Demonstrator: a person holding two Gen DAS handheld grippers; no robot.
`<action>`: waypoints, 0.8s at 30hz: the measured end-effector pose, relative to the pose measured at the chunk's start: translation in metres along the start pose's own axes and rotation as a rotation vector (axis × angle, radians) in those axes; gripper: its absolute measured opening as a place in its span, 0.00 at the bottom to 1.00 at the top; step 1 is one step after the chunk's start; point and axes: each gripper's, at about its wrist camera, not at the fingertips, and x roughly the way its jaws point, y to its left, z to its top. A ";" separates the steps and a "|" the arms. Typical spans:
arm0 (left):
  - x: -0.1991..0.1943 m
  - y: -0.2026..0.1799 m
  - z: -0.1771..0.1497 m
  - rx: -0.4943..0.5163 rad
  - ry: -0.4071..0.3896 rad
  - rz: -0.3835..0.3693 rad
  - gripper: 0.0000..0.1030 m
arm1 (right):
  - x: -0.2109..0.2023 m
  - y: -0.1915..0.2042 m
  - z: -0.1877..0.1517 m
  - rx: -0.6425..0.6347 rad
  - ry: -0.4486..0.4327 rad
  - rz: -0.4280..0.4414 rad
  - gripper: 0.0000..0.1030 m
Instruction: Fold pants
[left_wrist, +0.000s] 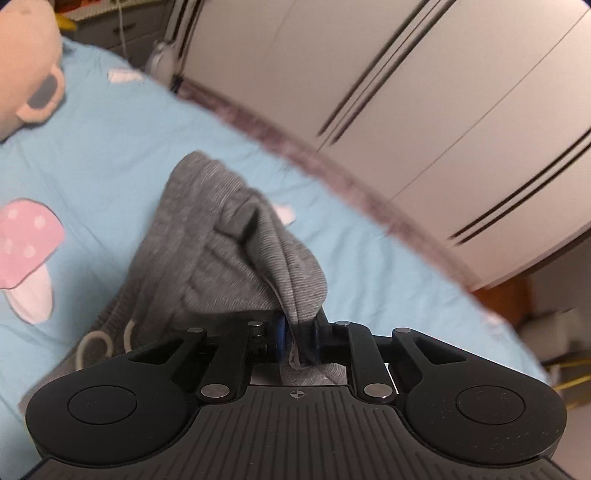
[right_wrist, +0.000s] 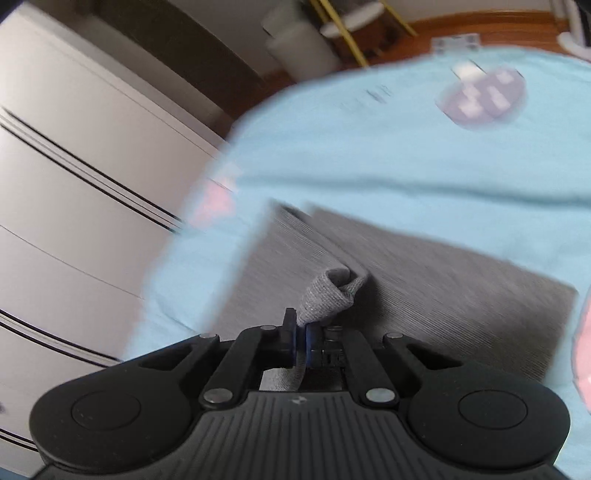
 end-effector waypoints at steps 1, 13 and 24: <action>-0.019 0.003 -0.005 0.006 -0.024 -0.030 0.16 | -0.011 0.004 0.007 0.016 -0.019 0.051 0.04; -0.021 0.148 -0.168 -0.142 0.173 0.067 0.17 | -0.004 -0.109 -0.012 -0.080 0.083 -0.250 0.05; -0.018 0.135 -0.132 -0.180 0.010 0.175 0.60 | -0.011 -0.110 -0.016 -0.024 0.038 -0.165 0.20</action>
